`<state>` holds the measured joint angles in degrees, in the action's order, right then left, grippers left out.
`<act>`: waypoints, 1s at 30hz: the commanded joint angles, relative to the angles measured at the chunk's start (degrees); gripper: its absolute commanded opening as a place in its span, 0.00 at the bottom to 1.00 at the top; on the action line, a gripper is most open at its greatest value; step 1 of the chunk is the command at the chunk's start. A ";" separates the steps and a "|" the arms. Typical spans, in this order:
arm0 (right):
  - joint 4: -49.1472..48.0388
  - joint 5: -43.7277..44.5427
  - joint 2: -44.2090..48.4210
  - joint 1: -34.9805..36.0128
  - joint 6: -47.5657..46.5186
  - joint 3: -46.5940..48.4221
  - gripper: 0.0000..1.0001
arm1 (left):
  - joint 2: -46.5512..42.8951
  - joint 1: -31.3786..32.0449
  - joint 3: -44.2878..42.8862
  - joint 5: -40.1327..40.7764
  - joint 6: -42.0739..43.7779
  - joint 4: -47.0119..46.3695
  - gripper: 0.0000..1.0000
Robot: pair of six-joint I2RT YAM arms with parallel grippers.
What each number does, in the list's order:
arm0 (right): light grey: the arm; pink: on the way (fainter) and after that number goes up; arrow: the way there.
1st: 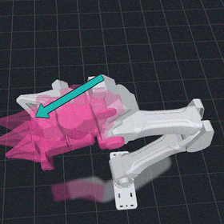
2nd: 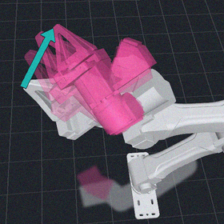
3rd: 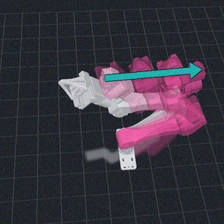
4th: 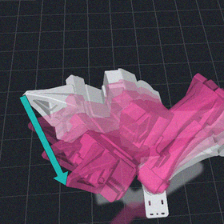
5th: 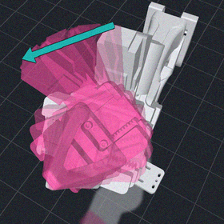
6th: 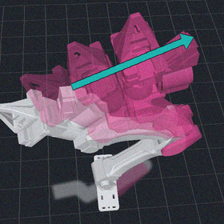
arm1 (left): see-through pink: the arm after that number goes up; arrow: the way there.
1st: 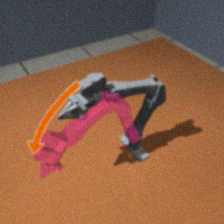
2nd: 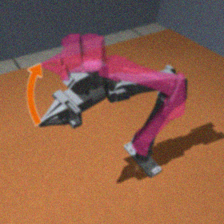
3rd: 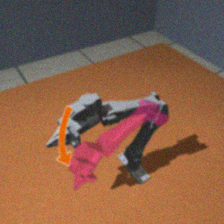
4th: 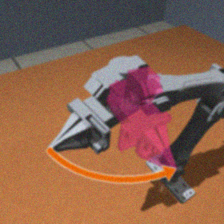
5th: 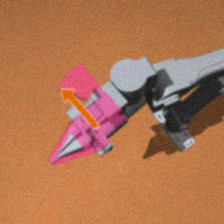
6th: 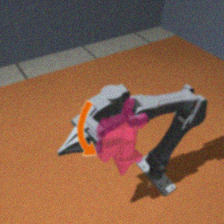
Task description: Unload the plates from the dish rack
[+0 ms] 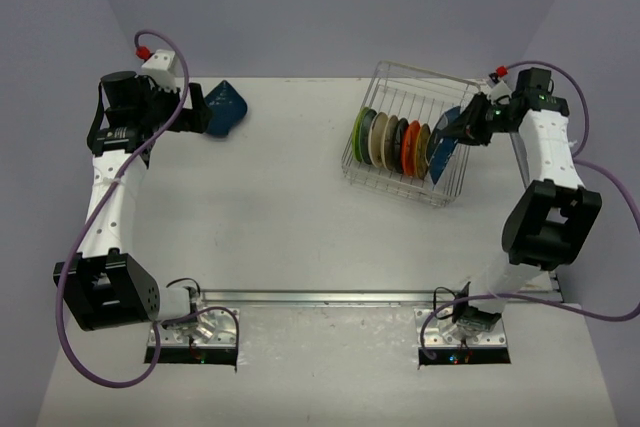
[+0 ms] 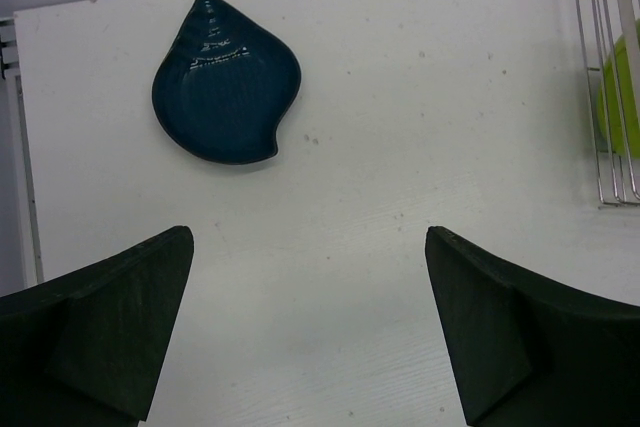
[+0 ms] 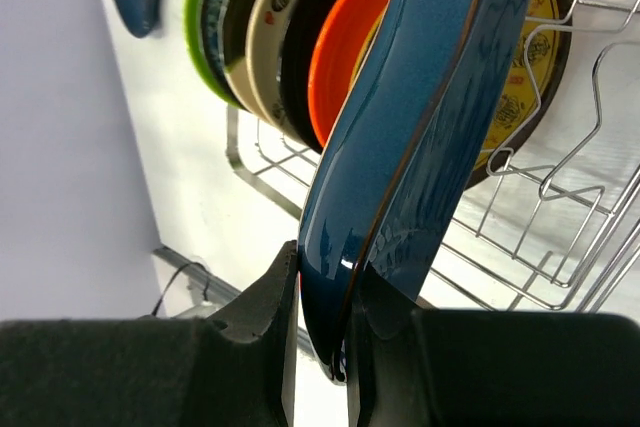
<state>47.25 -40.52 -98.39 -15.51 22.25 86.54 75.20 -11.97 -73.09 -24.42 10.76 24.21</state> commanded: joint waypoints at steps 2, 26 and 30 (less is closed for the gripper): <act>-2.58 -14.24 3.91 -1.27 -1.57 8.09 0.00 | -0.75 -0.08 -4.01 0.49 -3.13 -0.38 1.00; -35.50 33.09 49.33 63.25 -131.64 -45.76 0.00 | -12.22 5.49 -6.04 -25.25 7.95 24.07 0.89; -42.41 31.28 48.63 65.44 -140.01 -50.60 0.00 | -14.02 14.29 -1.38 -17.33 11.03 27.54 0.87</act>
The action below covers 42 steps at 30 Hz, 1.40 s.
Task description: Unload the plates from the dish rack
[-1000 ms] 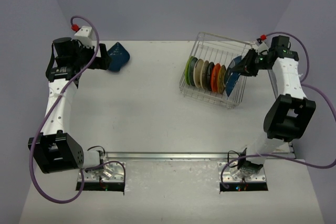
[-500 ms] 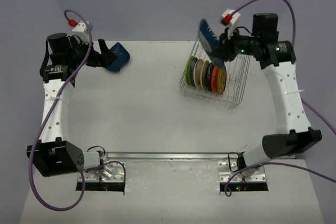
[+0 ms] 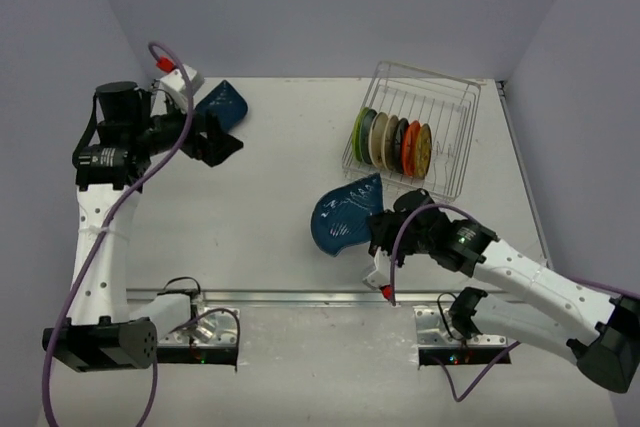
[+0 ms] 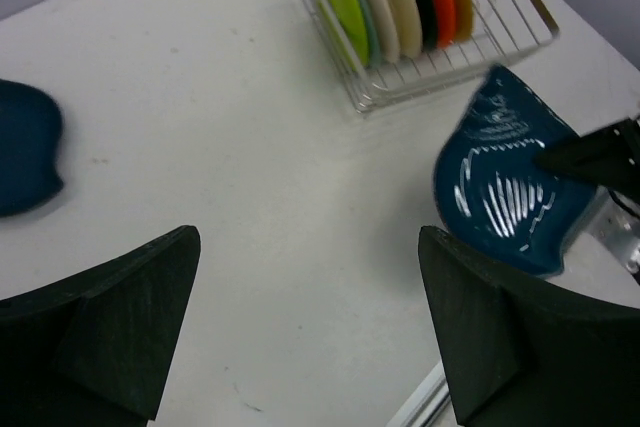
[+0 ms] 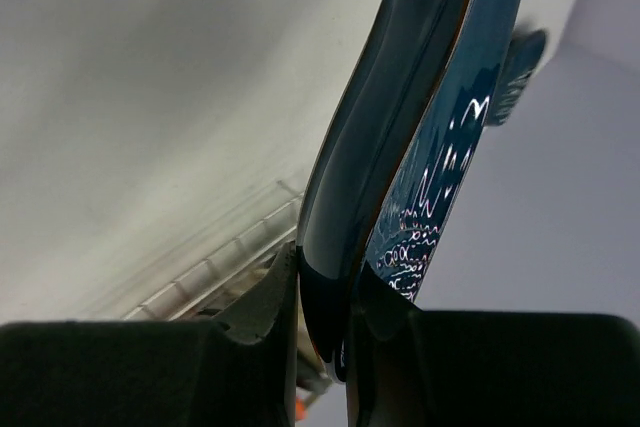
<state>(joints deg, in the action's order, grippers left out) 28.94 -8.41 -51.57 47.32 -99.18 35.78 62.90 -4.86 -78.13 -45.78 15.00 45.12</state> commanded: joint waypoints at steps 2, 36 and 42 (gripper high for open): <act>-29.76 -1.78 0.87 3.40 -21.37 -2.76 0.00 | -1.51 8.74 6.33 5.33 6.52 7.84 0.83; -40.02 -0.94 -4.33 8.93 -22.76 -3.83 0.00 | 5.46 24.11 19.94 6.49 -8.99 -7.74 0.40; -42.29 -2.23 -5.72 9.11 -21.95 -2.58 0.00 | 6.87 24.11 20.72 3.50 -9.20 -8.20 0.34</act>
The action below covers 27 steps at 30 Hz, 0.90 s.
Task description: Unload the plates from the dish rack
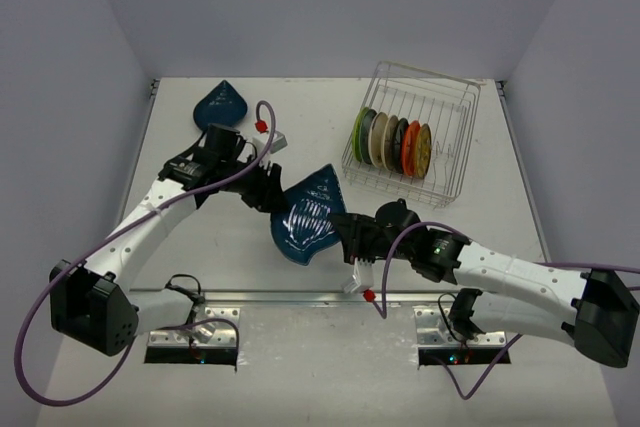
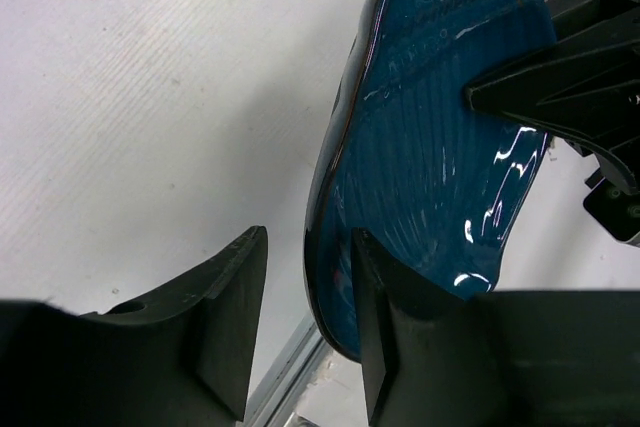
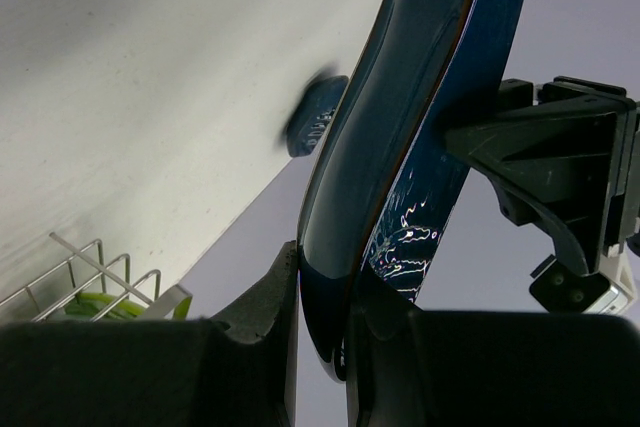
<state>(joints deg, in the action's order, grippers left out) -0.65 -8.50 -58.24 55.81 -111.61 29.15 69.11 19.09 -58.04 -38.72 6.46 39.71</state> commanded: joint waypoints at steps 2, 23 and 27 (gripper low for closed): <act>-12.79 -2.18 0.66 0.58 -9.32 4.48 0.00 | 0.76 0.16 0.70 -3.51 -0.75 -2.79 0.24; -15.26 11.67 0.76 -0.48 8.07 1.79 0.99 | 27.37 -30.42 -34.35 -11.38 9.18 9.14 0.00; -14.34 14.23 1.51 -1.83 12.39 -0.09 0.99 | 45.55 -34.94 -59.36 -11.73 17.18 20.63 0.00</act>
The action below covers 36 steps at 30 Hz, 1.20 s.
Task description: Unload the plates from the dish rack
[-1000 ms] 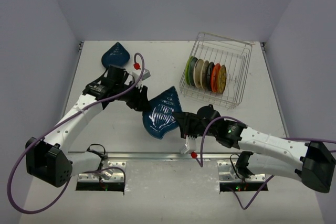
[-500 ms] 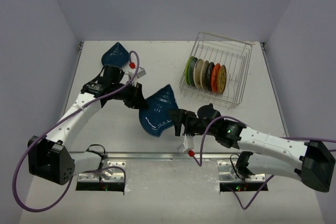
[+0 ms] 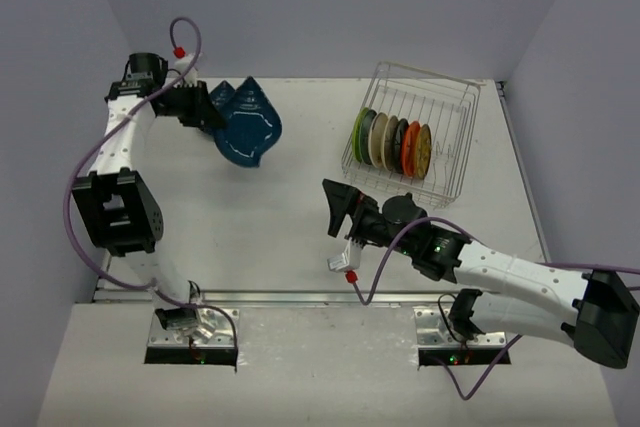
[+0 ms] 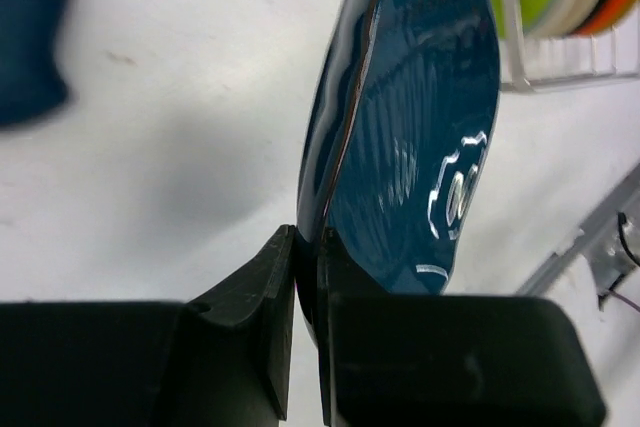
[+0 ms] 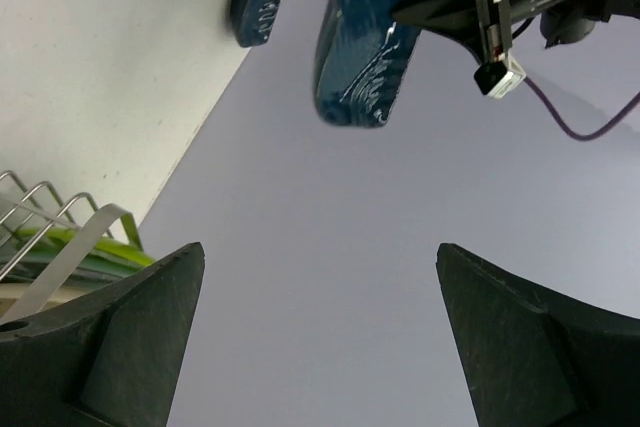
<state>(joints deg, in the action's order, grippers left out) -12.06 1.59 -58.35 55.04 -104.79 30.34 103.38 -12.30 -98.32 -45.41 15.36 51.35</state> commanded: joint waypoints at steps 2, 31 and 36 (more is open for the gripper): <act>-1.86 4.81 2.15 -1.46 7.11 -2.11 0.99 | 20.48 -4.59 -30.27 -3.88 10.03 12.49 0.00; 2.04 7.55 -0.20 -2.75 15.67 -5.81 0.99 | 43.32 -11.25 -38.08 -9.61 -19.55 -30.86 0.00; 2.30 7.56 -0.89 -2.83 16.11 -5.38 0.99 | 43.92 -11.25 -38.00 -8.58 -16.88 -29.48 0.00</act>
<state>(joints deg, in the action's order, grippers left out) -8.61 8.84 -58.84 52.58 -90.27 23.66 148.22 -23.22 -132.70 -50.24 -1.76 26.11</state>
